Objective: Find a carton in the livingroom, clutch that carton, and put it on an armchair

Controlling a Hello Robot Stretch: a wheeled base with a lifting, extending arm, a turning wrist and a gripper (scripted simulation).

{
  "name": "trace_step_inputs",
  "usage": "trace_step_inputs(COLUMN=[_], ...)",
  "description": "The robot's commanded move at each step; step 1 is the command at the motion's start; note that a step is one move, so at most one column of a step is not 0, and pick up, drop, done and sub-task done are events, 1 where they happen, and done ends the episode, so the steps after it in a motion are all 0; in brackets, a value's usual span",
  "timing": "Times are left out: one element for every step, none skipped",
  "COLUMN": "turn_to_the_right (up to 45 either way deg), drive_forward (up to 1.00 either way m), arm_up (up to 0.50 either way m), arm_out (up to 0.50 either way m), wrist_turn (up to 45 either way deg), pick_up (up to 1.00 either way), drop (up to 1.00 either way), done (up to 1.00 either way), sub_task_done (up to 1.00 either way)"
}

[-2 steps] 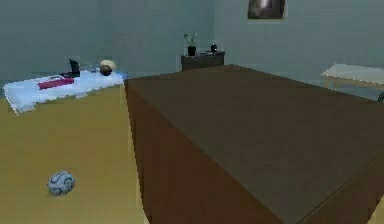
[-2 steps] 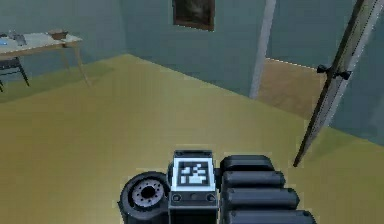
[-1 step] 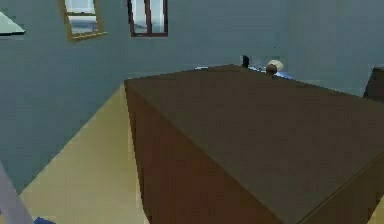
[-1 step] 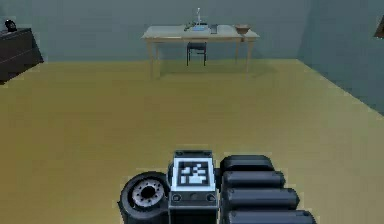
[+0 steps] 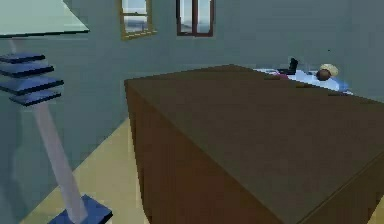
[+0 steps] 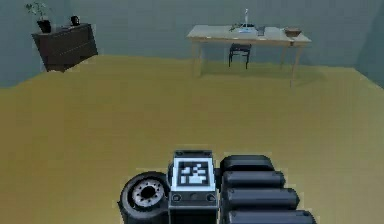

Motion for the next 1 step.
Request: trace_step_inputs(turn_to_the_right=[45.0], drive_forward=[0.00], arm_up=[0.00], arm_out=[0.00], wrist_turn=[0.0], pick_up=[0.00], drop=[0.00], done=[0.00], sub_task_done=[0.00])
